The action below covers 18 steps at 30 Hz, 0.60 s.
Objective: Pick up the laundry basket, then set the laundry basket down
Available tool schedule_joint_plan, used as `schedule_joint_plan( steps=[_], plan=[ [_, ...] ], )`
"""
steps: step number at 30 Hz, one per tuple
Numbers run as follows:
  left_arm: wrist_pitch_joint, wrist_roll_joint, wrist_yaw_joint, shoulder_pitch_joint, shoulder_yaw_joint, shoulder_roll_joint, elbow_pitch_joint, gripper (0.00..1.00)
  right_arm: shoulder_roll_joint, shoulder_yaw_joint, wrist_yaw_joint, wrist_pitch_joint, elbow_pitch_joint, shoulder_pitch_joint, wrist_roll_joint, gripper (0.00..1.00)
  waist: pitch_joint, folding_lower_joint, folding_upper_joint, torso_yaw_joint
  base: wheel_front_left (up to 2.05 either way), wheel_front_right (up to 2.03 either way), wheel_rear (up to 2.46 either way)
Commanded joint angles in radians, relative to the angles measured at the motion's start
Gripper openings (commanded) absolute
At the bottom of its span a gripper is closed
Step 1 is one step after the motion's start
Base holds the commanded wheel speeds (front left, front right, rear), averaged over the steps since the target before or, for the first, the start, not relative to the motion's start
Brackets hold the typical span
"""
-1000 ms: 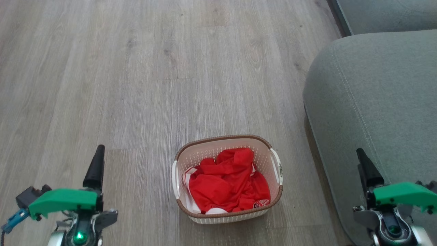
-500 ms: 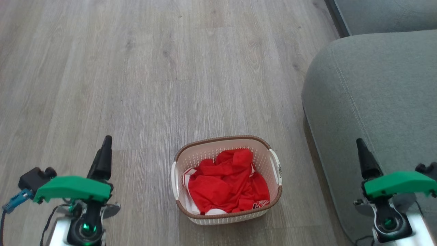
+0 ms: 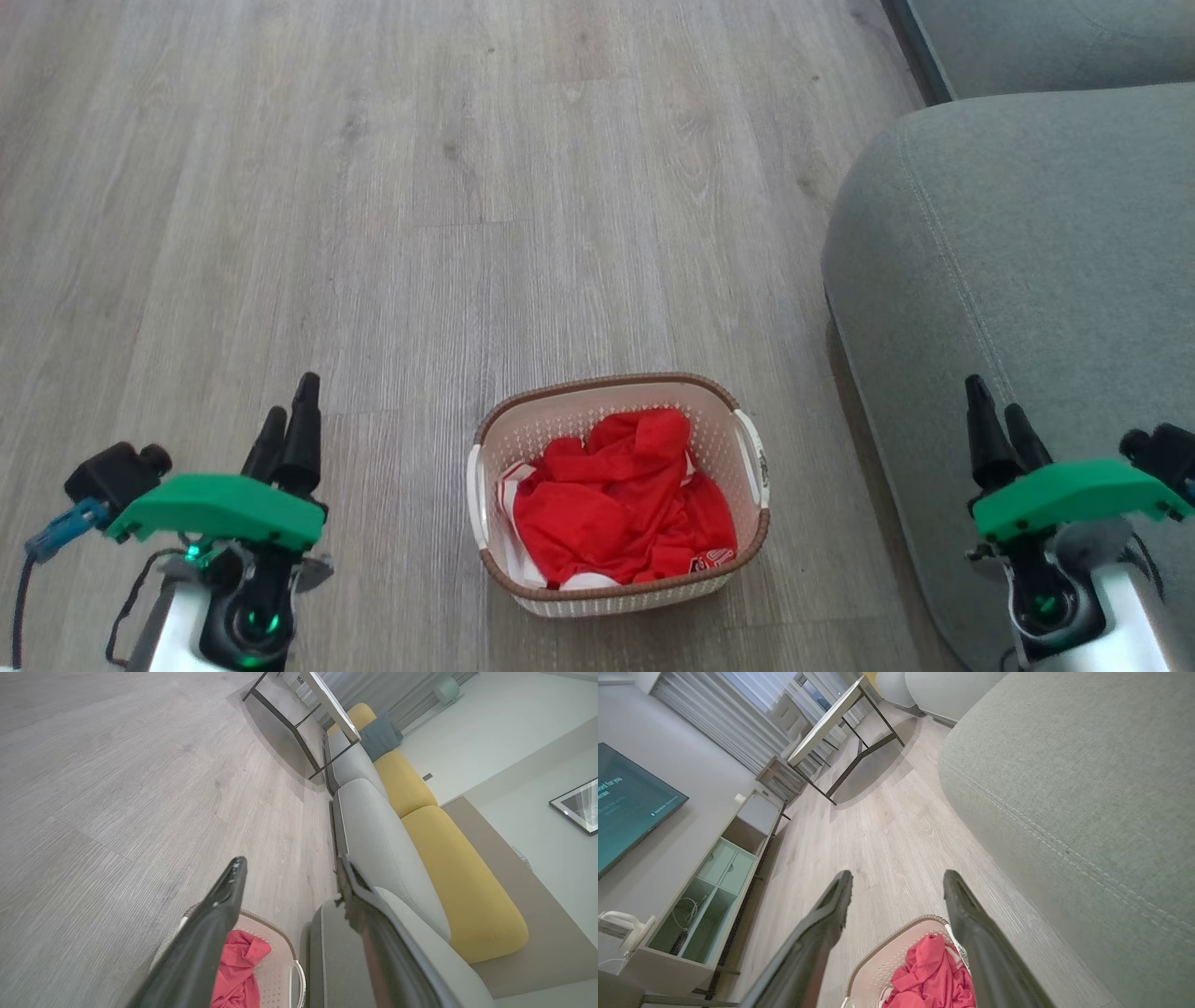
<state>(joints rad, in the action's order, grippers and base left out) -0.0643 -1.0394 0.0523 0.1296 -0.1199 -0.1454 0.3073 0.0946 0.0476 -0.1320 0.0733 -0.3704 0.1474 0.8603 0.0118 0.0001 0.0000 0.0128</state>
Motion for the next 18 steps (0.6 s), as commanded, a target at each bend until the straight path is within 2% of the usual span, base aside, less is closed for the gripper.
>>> schedule_joint_plan(
  steps=[1,18],
  plan=[
    [-0.011,0.029,-0.004,0.075,0.012,-0.028,-0.027,1.0,0.019,-0.015,0.001,0.017,0.026,0.069,-0.038,1.0,0.0,-0.0001,0.0,0.0,0.0,0.0,0.0],
    [-0.056,0.171,-0.038,0.105,-0.035,-0.051,0.009,1.0,0.022,-0.065,0.001,0.066,-0.018,0.104,-0.23,1.0,-0.001,-0.0001,0.0,0.003,0.0,0.0,0.0]
  ],
)
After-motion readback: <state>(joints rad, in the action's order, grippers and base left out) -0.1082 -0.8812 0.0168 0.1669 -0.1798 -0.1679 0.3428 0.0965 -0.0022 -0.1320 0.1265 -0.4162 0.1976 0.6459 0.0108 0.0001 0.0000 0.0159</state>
